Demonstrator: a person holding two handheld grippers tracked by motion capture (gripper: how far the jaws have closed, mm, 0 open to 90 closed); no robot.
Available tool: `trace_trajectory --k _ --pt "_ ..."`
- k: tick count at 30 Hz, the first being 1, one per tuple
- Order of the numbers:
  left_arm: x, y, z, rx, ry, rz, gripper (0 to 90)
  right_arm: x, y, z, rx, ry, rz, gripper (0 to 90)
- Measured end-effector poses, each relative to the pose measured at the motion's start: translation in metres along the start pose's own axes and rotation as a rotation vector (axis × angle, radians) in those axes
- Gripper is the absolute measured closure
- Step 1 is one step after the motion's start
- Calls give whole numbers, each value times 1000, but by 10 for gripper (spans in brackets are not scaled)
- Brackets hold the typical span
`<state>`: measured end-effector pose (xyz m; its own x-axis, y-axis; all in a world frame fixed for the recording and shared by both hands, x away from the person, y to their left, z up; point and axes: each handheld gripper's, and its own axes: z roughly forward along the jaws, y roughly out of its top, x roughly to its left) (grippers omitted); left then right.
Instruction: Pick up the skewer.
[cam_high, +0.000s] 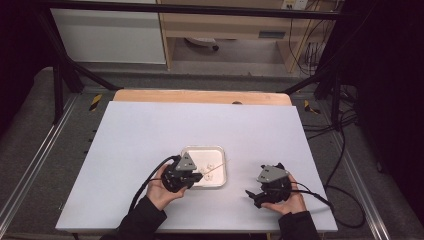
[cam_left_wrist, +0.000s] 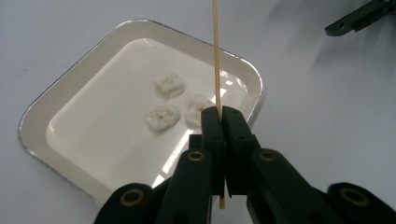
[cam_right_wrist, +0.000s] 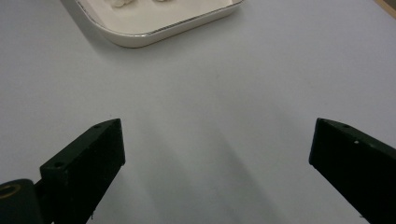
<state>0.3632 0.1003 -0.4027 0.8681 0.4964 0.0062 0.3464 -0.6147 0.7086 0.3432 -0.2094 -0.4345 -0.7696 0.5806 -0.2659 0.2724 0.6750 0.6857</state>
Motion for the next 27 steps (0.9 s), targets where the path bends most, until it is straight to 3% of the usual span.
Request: trace_trajectory --k 4,14,22,25,27 --pt "-5 10 6 13 -8 31 883 3 2 -1 -2 -10 -52 69" --pt "-14 29 23 72 -32 72 884 5 3 -4 -5 -33 -119 109" --pt "-25 44 36 120 -48 118 883 11 10 -7 -43 -51 -229 199" --pt "-31 48 41 138 -55 134 883 13 12 -6 -51 -48 -296 259" --pt "-34 51 44 146 -62 147 884 13 12 -6 -55 -44 -309 275"
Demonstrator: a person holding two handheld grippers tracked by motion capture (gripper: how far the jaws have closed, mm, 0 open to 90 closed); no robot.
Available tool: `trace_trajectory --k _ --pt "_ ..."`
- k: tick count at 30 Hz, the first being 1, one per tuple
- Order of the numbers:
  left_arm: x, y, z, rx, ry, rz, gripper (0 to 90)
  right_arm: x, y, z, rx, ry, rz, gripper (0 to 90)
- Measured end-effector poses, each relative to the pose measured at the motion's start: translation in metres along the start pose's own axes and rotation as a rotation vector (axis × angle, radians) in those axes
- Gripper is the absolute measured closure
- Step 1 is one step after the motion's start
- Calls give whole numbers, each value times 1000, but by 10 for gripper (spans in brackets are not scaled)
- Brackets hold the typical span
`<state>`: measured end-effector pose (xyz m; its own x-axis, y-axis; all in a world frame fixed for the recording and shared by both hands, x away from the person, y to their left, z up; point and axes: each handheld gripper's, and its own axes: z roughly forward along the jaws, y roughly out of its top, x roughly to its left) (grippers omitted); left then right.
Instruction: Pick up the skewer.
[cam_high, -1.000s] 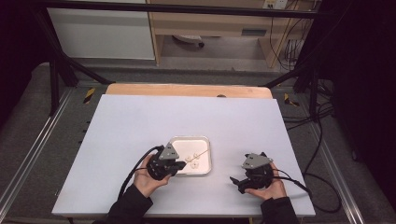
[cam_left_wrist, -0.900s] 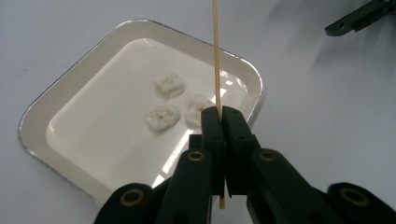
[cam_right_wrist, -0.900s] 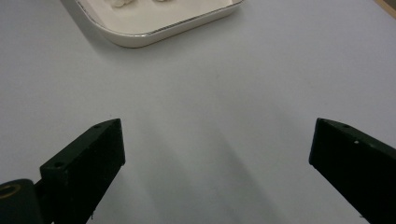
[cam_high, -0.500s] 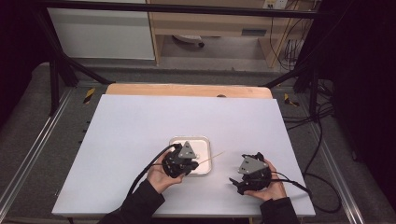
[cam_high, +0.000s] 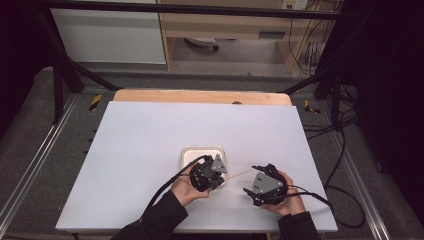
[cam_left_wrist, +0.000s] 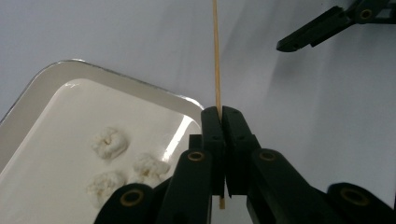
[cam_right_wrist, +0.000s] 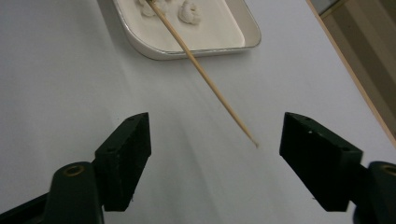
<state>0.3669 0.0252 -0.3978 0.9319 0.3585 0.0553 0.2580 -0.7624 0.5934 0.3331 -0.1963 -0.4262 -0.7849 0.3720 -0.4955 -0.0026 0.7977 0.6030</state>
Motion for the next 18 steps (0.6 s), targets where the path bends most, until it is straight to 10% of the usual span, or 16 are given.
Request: trace_trajectory --k 18 --pt "-13 18 10 34 -35 57 884 2 0 7 14 45 -258 605"
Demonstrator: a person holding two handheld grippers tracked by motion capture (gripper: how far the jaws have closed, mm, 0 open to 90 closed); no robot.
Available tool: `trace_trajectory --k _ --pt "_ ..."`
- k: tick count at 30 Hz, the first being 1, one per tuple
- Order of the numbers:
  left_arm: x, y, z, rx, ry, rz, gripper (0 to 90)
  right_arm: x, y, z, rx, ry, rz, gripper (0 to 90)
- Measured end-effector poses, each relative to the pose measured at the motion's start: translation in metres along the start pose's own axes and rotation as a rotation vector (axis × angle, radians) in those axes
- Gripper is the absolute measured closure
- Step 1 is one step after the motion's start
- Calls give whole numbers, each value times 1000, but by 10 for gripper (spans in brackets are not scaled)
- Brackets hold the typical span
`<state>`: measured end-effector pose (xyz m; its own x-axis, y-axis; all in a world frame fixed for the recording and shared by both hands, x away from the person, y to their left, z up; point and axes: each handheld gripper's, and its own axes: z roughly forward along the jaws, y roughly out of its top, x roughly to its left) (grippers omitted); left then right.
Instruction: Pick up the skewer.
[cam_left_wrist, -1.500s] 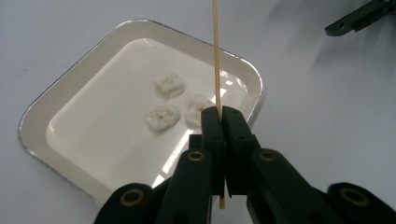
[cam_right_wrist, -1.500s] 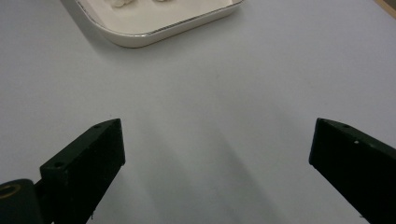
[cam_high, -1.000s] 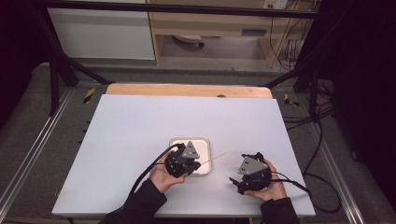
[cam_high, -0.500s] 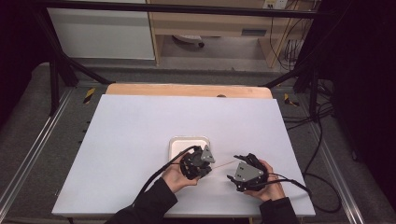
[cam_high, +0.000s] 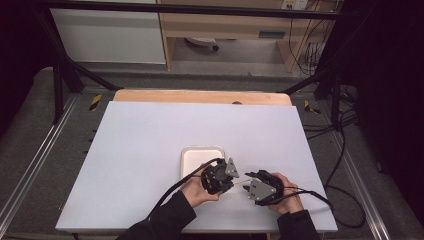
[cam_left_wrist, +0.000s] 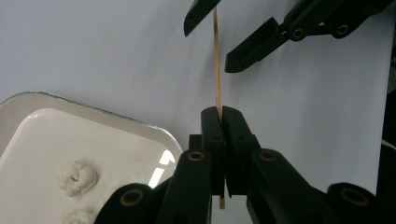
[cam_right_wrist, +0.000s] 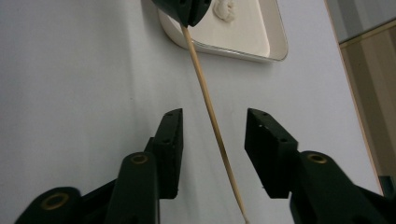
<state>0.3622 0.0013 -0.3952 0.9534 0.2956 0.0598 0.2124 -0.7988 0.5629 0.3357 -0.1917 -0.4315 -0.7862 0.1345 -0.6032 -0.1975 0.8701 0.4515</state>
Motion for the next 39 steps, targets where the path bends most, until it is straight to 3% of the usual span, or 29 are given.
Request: trace_trajectory --k 6,14,21,26,28,31,33,39 --pt "1 -1 -1 8 -8 1 884 1 0 -1 1 7 -84 765" --pt "0 -1 -1 5 -24 10 883 1 -1 0 2 28 -111 840" --pt "1 -1 -1 9 -31 22 884 2 -1 0 12 33 -182 886" --pt "4 -2 -2 15 -30 18 866 2 1 -1 15 36 -199 891" --pt "6 -2 -4 28 -39 18 782 0 2 -3 28 36 -198 891" --pt "10 -2 -6 65 -38 9 756 1 3 -3 46 38 -194 891" --pt "13 -1 -6 96 -42 4 738 -1 6 -1 70 36 -235 891" --pt "15 6 -3 182 -52 20 770 -2 11 1 94 37 -268 891"
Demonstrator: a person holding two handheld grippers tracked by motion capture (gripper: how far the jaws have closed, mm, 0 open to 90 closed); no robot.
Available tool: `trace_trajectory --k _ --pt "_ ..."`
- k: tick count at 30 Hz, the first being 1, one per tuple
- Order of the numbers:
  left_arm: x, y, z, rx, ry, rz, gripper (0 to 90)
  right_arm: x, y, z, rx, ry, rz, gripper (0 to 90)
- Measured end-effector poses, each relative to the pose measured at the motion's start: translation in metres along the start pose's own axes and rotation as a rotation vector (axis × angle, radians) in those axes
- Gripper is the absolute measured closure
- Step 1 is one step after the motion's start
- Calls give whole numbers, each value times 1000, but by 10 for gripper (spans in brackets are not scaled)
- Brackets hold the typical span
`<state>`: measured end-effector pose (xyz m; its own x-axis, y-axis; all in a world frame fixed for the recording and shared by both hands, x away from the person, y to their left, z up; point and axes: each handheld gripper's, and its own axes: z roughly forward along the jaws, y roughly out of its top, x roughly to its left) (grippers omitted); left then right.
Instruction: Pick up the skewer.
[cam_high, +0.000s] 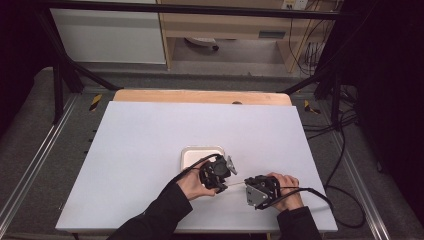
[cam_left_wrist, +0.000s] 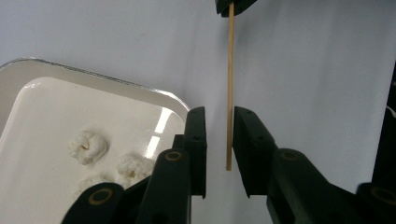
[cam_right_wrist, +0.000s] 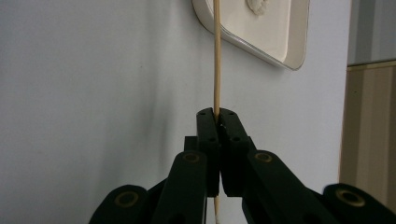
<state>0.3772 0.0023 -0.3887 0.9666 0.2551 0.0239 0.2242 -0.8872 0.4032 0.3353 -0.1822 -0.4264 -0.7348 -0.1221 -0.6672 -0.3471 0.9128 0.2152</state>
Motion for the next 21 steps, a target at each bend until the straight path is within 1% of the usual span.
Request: trace_trajectory --k 2,3,5,6,7,9,11,15,17,20,21 --pt "-1 2 3 8 -6 -4 809 0 3 1 13 4 -17 891" --pt "-2 4 3 23 -7 1 809 0 3 1 13 4 -17 891" --pt "-3 6 6 29 -8 3 841 -1 4 1 14 -1 -35 891" --pt "-4 7 7 35 -8 4 841 -1 4 1 14 -1 -35 891" --pt "-4 8 8 46 -5 11 866 -1 5 1 18 -2 -37 891" --pt "-5 9 10 65 -2 17 874 -2 5 1 18 -4 -46 891" --pt "-5 9 11 71 4 20 877 -2 6 0 23 -5 -58 891" --pt "-8 10 13 95 20 24 883 -1 6 1 22 -4 -59 891" --pt "-9 11 14 99 28 25 885 0 6 1 22 -5 -63 890" --pt "-9 9 13 90 38 25 886 0 6 1 15 -14 -39 874" --pt "-9 9 12 89 48 26 886 -1 6 0 9 -19 -19 853"
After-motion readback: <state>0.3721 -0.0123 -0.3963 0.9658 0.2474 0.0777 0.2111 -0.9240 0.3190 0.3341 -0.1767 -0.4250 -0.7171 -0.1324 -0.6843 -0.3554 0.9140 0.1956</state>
